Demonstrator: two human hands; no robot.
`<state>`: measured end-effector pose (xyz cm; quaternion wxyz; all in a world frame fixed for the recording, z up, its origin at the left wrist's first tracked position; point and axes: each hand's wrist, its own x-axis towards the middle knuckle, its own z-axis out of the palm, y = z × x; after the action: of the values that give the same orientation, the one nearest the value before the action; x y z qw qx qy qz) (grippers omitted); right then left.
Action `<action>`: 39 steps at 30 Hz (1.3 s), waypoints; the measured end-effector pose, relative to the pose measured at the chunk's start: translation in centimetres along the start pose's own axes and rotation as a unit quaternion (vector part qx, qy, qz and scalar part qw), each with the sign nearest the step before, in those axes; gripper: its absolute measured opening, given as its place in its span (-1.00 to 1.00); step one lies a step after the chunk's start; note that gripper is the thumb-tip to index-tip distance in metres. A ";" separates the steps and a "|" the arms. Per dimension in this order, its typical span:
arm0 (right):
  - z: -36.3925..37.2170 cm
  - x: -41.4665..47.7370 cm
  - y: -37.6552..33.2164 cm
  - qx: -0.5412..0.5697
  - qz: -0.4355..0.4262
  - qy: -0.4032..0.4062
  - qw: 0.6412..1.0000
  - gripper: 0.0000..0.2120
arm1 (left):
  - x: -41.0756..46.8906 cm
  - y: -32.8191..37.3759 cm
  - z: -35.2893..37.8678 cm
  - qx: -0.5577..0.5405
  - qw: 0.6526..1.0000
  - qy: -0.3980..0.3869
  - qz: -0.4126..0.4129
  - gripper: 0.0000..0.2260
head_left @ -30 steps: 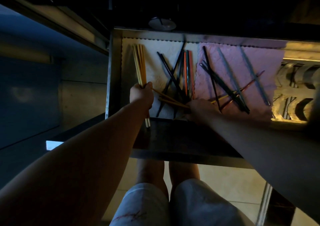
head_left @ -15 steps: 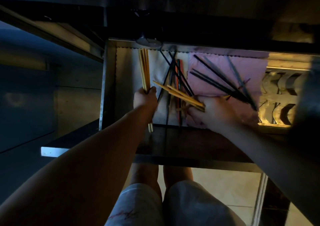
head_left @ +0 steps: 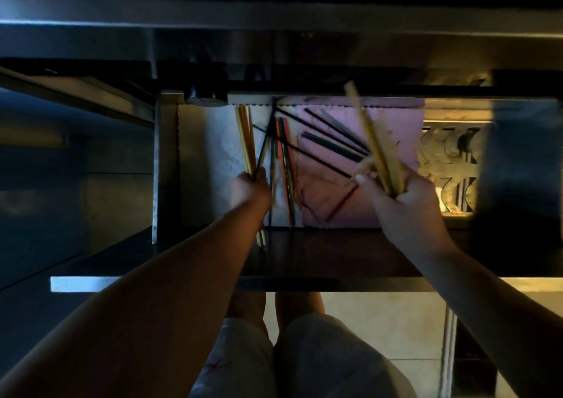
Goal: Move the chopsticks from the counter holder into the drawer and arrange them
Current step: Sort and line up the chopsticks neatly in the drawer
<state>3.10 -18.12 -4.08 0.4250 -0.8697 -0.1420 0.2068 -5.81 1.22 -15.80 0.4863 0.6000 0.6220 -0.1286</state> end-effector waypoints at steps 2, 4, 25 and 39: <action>-0.9 0.0 0.3 0.037 0.016 0.073 0.997 -0.94 | 0.1 0.3 0.2 0.052 0.998 0.033 0.000 -0.67; -1.6 0.3 1.2 0.059 0.053 0.131 0.988 -0.95 | 0.2 0.5 0.5 0.082 0.995 0.049 -0.002 -0.66; 1.5 6.1 5.8 0.346 0.308 0.258 0.848 -0.84 | 1.2 -0.1 3.5 0.031 0.999 0.020 0.007 -0.61; 5.1 6.5 6.6 0.432 0.437 0.161 0.773 -0.77 | -0.2 1.0 4.9 -0.071 0.997 -0.040 -0.018 -0.64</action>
<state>6.83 -15.86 -13.68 0.6361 -0.5838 0.4279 0.2672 -2.80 -2.37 -17.66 0.5497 0.5471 0.6203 -0.1172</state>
